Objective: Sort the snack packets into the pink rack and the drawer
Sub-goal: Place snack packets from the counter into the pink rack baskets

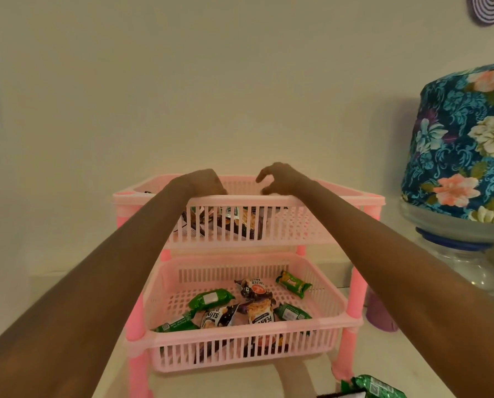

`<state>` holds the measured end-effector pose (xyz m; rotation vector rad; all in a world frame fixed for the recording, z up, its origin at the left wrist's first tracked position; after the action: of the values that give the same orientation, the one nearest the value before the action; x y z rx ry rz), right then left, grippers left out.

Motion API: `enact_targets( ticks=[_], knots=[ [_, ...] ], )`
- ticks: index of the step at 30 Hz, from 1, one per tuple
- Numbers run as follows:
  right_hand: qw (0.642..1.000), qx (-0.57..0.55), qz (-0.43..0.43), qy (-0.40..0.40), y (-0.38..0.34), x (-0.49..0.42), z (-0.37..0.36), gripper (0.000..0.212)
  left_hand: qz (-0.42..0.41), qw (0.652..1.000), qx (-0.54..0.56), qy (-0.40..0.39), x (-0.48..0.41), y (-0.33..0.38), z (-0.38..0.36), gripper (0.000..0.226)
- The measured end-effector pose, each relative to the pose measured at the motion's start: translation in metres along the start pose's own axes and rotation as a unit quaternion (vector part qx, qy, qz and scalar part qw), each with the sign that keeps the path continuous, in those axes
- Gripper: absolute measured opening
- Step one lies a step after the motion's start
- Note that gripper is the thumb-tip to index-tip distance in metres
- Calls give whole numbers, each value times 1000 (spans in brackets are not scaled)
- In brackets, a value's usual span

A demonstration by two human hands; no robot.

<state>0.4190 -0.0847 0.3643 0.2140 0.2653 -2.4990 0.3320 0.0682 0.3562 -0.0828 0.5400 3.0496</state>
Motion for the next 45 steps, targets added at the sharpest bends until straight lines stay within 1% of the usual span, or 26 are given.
enact_targets(
  ticks=[2, 3, 5, 7, 10, 12, 13, 14, 15, 16, 18, 19, 21, 24, 26, 29, 33, 38, 41, 45],
  knots=[
    [991, 9, 31, 131, -5, 14, 12, 23, -23, 997, -15, 68, 1, 2, 1, 31],
    [981, 10, 43, 189, -9, 23, 15, 22, -35, 993, -24, 112, 4, 3, 2, 33],
    [963, 6, 65, 263, -18, 42, 15, 25, -49, 974, -46, 215, 12, 6, 4, 40],
    [951, -4, 86, 297, -23, 61, 8, 25, -42, 952, -78, 294, 23, 8, 0, 48],
    [945, -45, 87, 312, -21, 91, -13, 24, -27, 931, -103, 350, 41, 12, -21, 57],
    [943, -41, 77, 321, -16, 112, -31, 24, -53, 912, -101, 394, 56, 16, -38, 52],
    [946, -19, 65, 318, -15, 121, -41, 29, -70, 906, -82, 409, 61, 17, -46, 44],
    [950, 3, 51, 307, -14, 129, -51, 38, -77, 907, -57, 411, 65, 17, -54, 34],
    [954, 12, 41, 295, -13, 137, -60, 47, -72, 911, -40, 403, 69, 18, -63, 31],
    [956, 5, 35, 290, -13, 146, -68, 49, -63, 918, -31, 390, 72, 19, -74, 37],
    [956, -25, 27, 291, -13, 162, -82, 42, -60, 928, -12, 366, 80, 24, -98, 54],
    [957, -37, 19, 287, -12, 171, -90, 38, -61, 932, 0, 357, 85, 28, -112, 58],
    [961, -57, -6, 272, -7, 188, -106, 33, -66, 942, 16, 329, 94, 37, -141, 60],
    [968, -82, -54, 230, 8, 214, -131, 25, -81, 960, 34, 266, 106, 47, -188, 57],
    [967, -110, -92, 210, 21, 235, -147, 22, -88, 970, 31, 223, 113, 52, -219, 54],
    [950, -167, -163, 210, 41, 278, -172, 18, -90, 982, 37, 161, 123, 61, -260, 54],
    [923, -198, -252, 211, 69, 339, -199, 16, -109, 990, 60, 72, 135, 78, -304, 52],
    [893, -205, -347, 203, 106, 399, -224, 16, -140, 989, 43, 28, 140, 105, -342, 48],
    [884, -203, -390, 158, 127, 417, -239, 23, -163, 985, 46, 16, 140, 124, -358, 47],
    [874, -235, -417, 86, 142, 428, -253, 39, -197, 979, 43, 5, 128, 157, -373, 48]
  ],
)
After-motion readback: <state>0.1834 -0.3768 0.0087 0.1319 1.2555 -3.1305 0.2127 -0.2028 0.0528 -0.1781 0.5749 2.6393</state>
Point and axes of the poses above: each hand's wrist, its own x-axis away from the middle knuckle, its own z-axis out of the back of the hand, y = z × x, the point moved 3 cm from there along -x, towards the middle knuckle, and after that the axes turned 9 degrees about -y, right-handed, at the moved point
